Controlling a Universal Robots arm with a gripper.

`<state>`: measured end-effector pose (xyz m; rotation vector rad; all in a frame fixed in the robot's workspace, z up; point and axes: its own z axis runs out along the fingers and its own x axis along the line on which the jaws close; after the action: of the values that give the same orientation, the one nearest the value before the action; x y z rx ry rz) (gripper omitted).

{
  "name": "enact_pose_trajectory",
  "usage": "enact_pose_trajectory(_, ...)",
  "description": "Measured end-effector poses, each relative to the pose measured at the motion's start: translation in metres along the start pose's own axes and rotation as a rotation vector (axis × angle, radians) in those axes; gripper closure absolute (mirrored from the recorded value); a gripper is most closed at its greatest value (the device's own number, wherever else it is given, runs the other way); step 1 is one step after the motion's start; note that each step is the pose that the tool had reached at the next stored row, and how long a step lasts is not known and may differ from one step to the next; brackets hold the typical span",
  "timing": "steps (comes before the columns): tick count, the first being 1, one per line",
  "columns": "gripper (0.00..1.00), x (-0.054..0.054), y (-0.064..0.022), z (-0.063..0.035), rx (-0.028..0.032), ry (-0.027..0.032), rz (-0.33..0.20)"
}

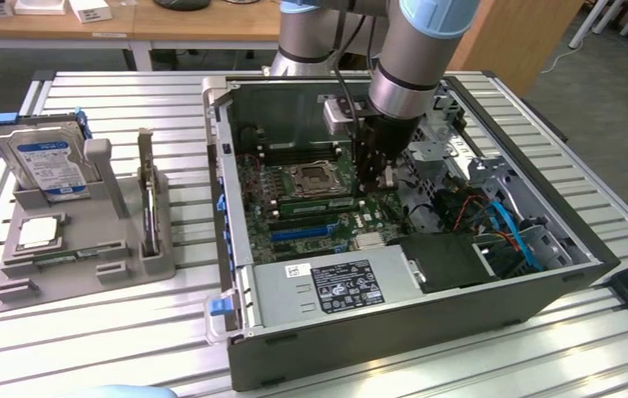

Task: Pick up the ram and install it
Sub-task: 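Press down the ram until it locks into place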

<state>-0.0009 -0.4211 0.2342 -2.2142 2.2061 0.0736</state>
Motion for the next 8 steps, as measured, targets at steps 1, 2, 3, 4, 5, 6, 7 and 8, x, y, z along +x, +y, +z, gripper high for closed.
enact_pose_trajectory(1, 0.90, 0.0000, 0.0000, 0.0006, 0.0001, 0.0000, 0.000)
enact_pose_trajectory(2, 0.90, 0.0000, -0.0001, 0.0013, 0.0000, -0.0001, 0.000)
enact_pose_trajectory(3, 0.90, 0.0001, -0.0001, 0.0019, 0.0001, 0.0000, 0.000)
enact_pose_trajectory(4, 0.90, 0.0001, -0.0001, 0.0024, 0.0000, 0.0000, 0.000)
enact_pose_trajectory(5, 0.90, 0.0001, -0.0002, 0.0031, 0.0001, 0.0000, 0.000)
enact_pose_trajectory(6, 0.90, 0.0002, -0.0002, 0.0037, 0.0000, 0.0000, 0.000)
enact_pose_trajectory(7, 0.90, 0.0002, -0.0002, 0.0043, 0.0000, -0.0001, 0.000)
enact_pose_trajectory(8, 0.90, 0.0002, -0.0002, 0.0049, 0.0001, -0.0001, 0.000)
